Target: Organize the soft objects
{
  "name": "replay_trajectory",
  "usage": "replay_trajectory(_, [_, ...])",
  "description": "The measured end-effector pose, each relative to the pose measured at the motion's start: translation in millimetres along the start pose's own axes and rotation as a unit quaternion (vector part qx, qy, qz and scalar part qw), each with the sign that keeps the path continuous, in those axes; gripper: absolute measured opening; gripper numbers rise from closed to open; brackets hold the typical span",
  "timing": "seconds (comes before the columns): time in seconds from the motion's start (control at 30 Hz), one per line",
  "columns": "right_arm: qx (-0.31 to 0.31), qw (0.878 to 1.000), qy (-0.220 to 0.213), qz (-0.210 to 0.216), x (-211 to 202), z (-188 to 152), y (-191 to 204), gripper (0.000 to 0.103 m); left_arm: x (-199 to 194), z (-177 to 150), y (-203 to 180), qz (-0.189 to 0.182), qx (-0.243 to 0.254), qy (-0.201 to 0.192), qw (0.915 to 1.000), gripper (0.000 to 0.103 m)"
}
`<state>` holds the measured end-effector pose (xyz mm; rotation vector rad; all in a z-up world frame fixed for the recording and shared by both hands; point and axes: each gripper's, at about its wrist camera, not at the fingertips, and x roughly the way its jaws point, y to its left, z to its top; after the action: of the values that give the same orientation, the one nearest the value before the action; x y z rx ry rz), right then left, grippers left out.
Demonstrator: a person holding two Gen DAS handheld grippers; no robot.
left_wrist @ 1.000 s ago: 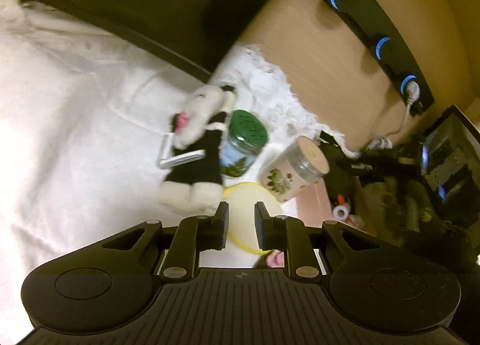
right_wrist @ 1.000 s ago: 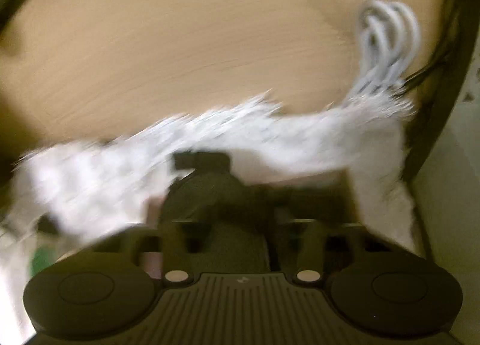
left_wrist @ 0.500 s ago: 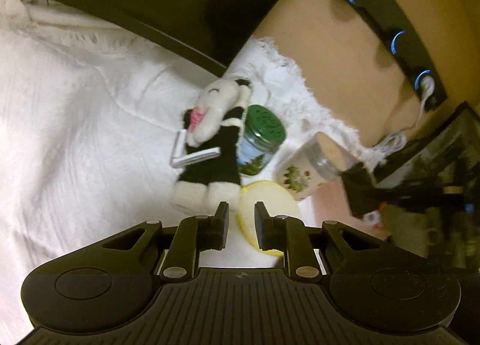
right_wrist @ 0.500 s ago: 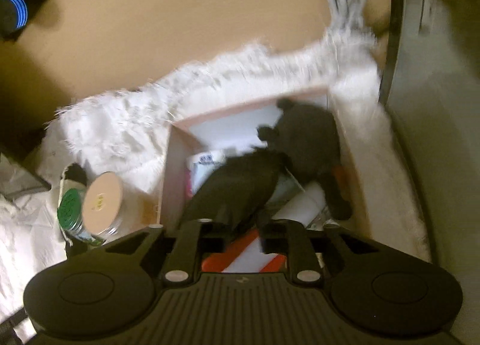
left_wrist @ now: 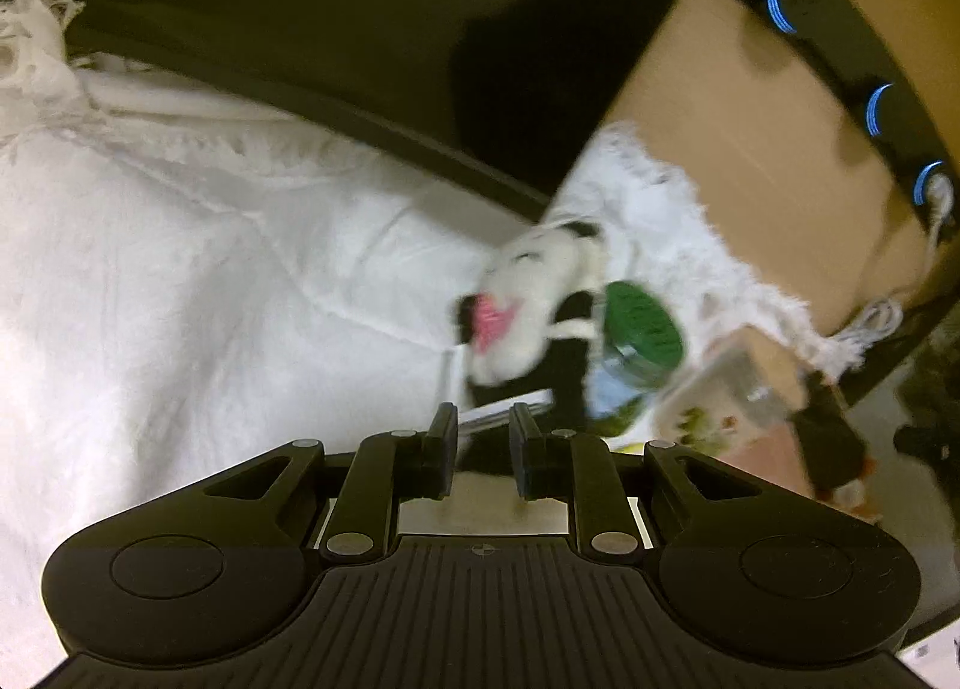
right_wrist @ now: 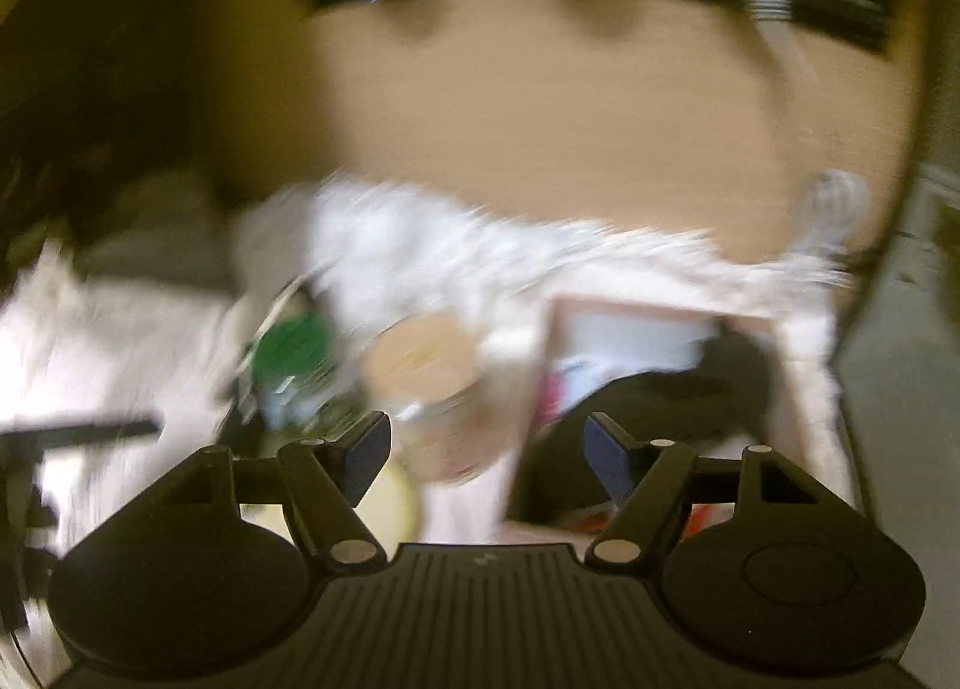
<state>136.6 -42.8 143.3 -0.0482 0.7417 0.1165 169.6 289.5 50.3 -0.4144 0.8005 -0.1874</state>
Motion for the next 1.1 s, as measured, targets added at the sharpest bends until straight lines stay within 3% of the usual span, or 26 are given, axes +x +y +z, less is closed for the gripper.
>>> replay_trajectory(0.1, [-0.077, 0.997, 0.022, 0.001, 21.7, -8.8, 50.3, 0.072, 16.8, 3.5, 14.2, -0.007, 0.013, 0.029, 0.9995, 0.02])
replay_trajectory(0.17, [-0.09, 0.995, 0.035, 0.004, 35.5, -13.6, 75.9, 0.072, 29.7, 8.5, 23.0, -0.018, 0.008, 0.038, 0.9991, 0.02])
replay_trajectory(0.27, [-0.099, 0.994, 0.039, 0.014, 41.0, -26.9, 104.2, 0.072, 41.9, 16.6, 27.8, -0.053, 0.015, 0.03, 0.998, 0.021])
replay_trajectory(0.43, [-0.177, 0.983, 0.048, -0.01, 40.5, -60.7, 133.7, 0.072, 71.5, 33.6, 29.8, -0.052, 0.03, 0.074, 0.9955, 0.021])
replay_trajectory(0.57, [-0.16, 0.984, 0.069, -0.022, 40.0, -74.8, 127.3, 0.072, 95.3, 42.9, 15.6, -0.045, 0.079, 0.116, 0.9891, 0.02])
replay_trajectory(0.7, [-0.122, 0.989, 0.074, -0.033, 36.3, -81.2, 110.6, 0.072, 104.6, 48.4, -1.4, -0.032, 0.142, 0.132, 0.9805, 0.02])
replay_trajectory(0.83, [-0.109, 0.989, 0.076, -0.059, 33.4, -94.2, 96.2, 0.072, 109.1, 52.9, -0.8, -0.04, 0.149, 0.147, 0.977, 0.019])
replay_trajectory(0.93, [-0.102, 0.99, 0.08, -0.061, 30.3, -102.3, 87.5, 0.072, 104.3, 52.0, 0.0, -0.036, 0.156, 0.162, 0.9736, 0.017])
replay_trajectory(1.1, [-0.096, 0.99, 0.081, -0.058, 23.2, -110.4, 79.0, 0.072, 79.0, 38.0, 3.2, 0.0, 0.217, 0.169, 0.9613, 0.017])
